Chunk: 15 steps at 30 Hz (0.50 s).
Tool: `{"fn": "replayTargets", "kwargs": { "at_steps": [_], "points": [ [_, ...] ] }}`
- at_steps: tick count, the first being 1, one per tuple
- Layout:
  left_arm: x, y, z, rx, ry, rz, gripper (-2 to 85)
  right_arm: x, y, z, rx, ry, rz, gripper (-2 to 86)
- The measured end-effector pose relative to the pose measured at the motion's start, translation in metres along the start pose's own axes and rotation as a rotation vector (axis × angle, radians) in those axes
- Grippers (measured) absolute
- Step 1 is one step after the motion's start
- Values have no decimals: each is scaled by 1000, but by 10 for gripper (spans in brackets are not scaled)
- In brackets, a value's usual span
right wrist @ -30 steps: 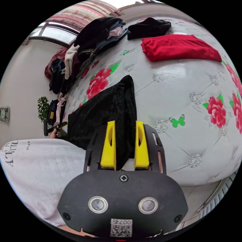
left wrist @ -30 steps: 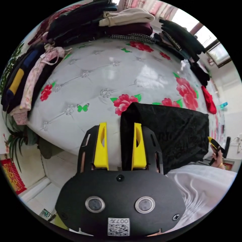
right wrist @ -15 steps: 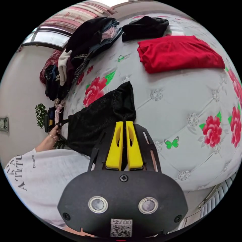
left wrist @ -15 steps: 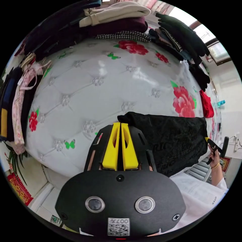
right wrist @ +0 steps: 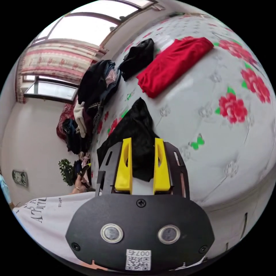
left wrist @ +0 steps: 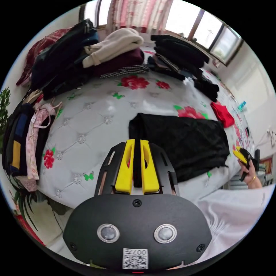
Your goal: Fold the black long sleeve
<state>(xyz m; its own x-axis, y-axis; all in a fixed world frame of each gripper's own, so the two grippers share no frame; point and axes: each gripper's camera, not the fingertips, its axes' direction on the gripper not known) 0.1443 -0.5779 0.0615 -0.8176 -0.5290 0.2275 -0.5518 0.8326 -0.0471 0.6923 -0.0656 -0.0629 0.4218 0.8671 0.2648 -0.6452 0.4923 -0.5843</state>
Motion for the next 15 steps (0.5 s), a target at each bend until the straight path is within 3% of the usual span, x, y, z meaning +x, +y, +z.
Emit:
{"fn": "replayTargets", "kwargs": {
  "at_steps": [5,9,10,15],
  "points": [
    [31,36,3,-33,175,172,30,20,37,22,-44,-27,96,100],
    [37,40,46,-233,189,254,13,29,41,36,41,-117,134,98],
    [34,45,48,-195,192,277,1,30,41,39,54,-132,142,98],
    [14,39,46,-235,224,232,-8,26,41,64,58,-179,204,68]
  ]
}}
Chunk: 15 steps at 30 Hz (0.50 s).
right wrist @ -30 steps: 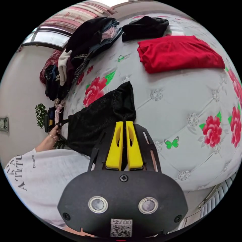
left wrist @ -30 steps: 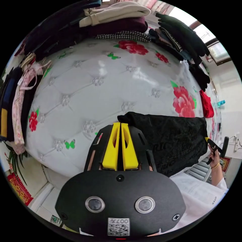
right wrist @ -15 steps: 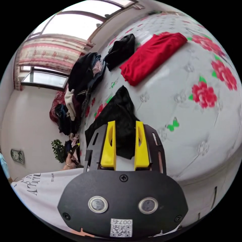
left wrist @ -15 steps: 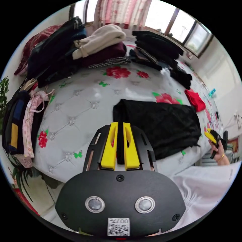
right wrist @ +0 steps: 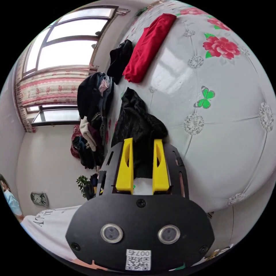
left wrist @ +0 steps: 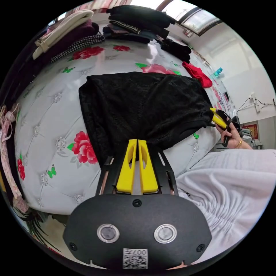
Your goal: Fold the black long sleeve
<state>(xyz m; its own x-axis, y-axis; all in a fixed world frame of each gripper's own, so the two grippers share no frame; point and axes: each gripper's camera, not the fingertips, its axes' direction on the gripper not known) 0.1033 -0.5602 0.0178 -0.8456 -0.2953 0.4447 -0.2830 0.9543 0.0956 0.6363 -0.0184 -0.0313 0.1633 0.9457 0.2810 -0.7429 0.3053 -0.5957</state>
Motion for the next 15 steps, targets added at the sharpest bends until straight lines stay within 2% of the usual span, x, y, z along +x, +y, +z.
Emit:
{"fn": "replayTargets", "kwargs": {
  "at_steps": [7,13,15],
  "points": [
    [-53,28,-30,95,61,-182,-10,-26,4,1,-7,-20,-31,35],
    [-101,60,-48,163,135,-339,-9,-179,7,50,-178,97,-539,23],
    [-110,66,-51,181,138,-357,-9,-247,32,93,-307,177,-787,21]
  ]
}}
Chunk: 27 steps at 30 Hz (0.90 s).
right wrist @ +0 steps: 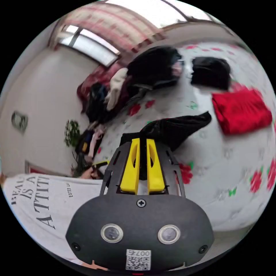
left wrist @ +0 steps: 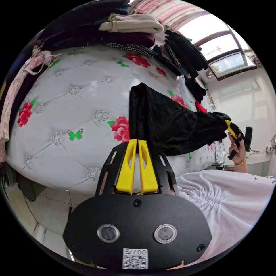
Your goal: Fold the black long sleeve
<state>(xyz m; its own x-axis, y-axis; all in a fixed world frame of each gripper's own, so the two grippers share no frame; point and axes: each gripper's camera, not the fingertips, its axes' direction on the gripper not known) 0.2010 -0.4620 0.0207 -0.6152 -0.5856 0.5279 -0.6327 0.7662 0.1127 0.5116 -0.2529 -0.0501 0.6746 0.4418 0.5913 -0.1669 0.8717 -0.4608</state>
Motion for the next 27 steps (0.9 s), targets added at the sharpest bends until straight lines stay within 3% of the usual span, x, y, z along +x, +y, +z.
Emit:
{"fn": "replayTargets", "kwargs": {
  "at_steps": [6,9,12,16,21,27],
  "points": [
    [-31,7,-11,55,90,-86,-8,-137,-40,126,-339,-7,-449,21],
    [-43,10,-11,57,99,-109,-8,-162,-38,187,-453,-193,-478,26],
    [-54,13,-11,52,113,-132,-5,-162,-38,222,-564,-252,-443,36],
    [-68,15,-12,58,146,-159,16,-125,-51,209,-464,-200,-313,40],
    [-66,-4,-18,82,186,-105,54,-23,-59,168,-197,-248,143,39],
    [-29,-53,-5,35,201,61,89,-13,-53,171,-206,-154,145,41]
  ]
}}
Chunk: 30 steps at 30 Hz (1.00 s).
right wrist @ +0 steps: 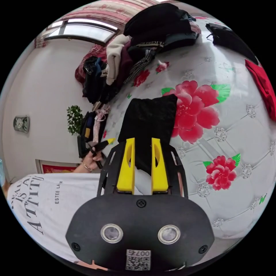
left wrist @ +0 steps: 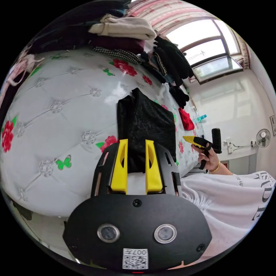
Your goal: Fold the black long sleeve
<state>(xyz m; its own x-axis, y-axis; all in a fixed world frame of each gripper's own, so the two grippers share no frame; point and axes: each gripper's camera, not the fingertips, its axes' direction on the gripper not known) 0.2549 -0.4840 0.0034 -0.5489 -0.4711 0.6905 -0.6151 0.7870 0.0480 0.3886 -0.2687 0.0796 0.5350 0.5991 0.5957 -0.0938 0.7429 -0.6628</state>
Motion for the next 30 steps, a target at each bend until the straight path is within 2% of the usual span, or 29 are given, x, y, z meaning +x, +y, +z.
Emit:
{"fn": "replayTargets", "kwargs": {
  "at_steps": [3,8,11,16,18,22,27,30],
  "points": [
    [9,-20,21,-67,-38,25,94,1,-6,13,-30,74,16,41],
    [37,-39,44,-166,-140,93,76,19,-20,25,-72,25,106,38],
    [56,-43,43,-166,-174,163,79,21,-30,25,-83,30,105,35],
    [54,-42,46,-183,-169,131,99,20,-45,24,-105,36,73,38],
    [54,-43,54,-211,-183,139,90,21,-51,26,-121,36,65,39],
    [60,-55,60,-253,-195,158,6,24,-63,25,-143,31,75,43],
    [75,-54,18,-115,-137,121,-7,25,-75,13,-156,44,62,50],
    [69,-33,10,-81,-115,25,-6,30,-78,8,-152,30,74,56]
  ]
}}
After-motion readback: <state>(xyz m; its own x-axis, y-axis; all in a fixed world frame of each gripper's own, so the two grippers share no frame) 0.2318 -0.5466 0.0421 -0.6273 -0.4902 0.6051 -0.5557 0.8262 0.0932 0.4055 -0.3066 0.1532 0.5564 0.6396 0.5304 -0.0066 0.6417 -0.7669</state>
